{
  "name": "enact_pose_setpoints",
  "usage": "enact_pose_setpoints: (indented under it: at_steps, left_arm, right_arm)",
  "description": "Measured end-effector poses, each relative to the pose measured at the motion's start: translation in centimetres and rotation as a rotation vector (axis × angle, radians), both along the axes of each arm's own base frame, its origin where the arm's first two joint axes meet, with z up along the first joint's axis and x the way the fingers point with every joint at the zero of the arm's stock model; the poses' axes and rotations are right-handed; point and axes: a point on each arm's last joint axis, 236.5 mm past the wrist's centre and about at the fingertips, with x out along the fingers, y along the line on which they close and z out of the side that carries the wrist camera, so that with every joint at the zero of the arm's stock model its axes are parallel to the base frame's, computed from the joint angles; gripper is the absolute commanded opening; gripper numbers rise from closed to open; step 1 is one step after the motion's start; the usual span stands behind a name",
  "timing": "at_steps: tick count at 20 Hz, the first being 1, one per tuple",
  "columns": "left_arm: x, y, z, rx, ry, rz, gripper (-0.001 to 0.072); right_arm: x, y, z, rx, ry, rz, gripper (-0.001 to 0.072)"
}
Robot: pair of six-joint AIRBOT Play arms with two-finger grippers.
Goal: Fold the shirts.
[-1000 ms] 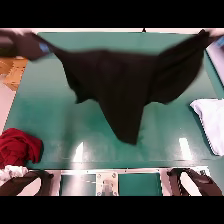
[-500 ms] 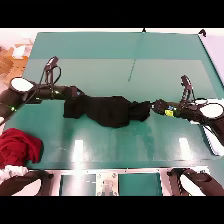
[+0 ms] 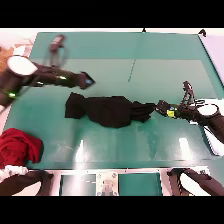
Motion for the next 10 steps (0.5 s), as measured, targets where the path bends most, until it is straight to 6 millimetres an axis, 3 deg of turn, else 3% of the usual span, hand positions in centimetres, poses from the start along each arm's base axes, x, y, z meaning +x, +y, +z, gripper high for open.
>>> enact_pose_setpoints:
  at_steps: [6, 10]
  left_arm:
    - [-4.0, -12.2, -8.5, 0.161, 0.044, -0.202, 0.0592]
    - [-4.2, -16.1, -11.8, 0.225, 0.075, -0.230, 0.0591]
  right_arm:
    - [0.0, -0.2, -0.8, 0.000, 0.022, -0.006, 0.0019]
    - [-0.2, -0.1, -1.5, 0.005, 0.047, -0.001, 0.0019]
